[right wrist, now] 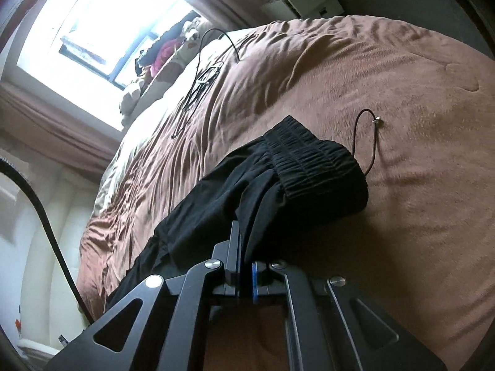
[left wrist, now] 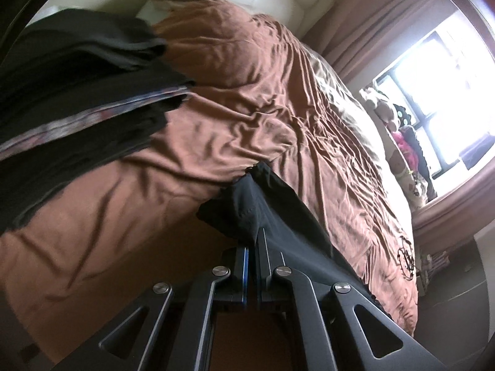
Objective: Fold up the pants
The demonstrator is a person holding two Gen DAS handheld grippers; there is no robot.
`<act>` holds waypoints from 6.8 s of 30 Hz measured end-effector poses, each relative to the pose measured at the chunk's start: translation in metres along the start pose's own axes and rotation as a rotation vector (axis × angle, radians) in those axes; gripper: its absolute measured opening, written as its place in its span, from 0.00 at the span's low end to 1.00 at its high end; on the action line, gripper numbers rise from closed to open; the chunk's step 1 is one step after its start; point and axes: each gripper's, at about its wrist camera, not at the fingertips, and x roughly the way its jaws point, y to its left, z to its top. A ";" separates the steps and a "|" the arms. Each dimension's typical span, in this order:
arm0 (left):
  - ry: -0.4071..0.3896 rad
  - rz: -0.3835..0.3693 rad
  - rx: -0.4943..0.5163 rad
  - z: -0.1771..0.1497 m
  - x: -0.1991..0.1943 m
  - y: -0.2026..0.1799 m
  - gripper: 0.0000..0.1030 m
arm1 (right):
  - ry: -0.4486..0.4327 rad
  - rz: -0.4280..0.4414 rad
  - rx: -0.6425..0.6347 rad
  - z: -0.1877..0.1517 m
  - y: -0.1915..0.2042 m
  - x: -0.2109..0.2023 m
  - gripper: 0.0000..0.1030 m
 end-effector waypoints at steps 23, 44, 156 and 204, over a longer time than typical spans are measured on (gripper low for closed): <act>0.000 -0.001 -0.102 -0.038 -0.059 0.085 0.03 | 0.049 -0.010 -0.071 -0.007 -0.005 -0.026 0.01; 0.137 0.118 -0.060 -0.072 -0.032 0.135 0.26 | 0.056 -0.181 -0.147 -0.043 -0.016 -0.066 0.63; 0.108 -0.037 -0.169 -0.072 -0.005 0.131 0.52 | 0.446 0.009 -0.948 -0.176 0.284 0.202 0.44; 0.019 -0.175 -0.120 -0.047 -0.035 0.101 0.02 | 0.492 -0.042 -0.770 -0.247 0.299 0.227 0.23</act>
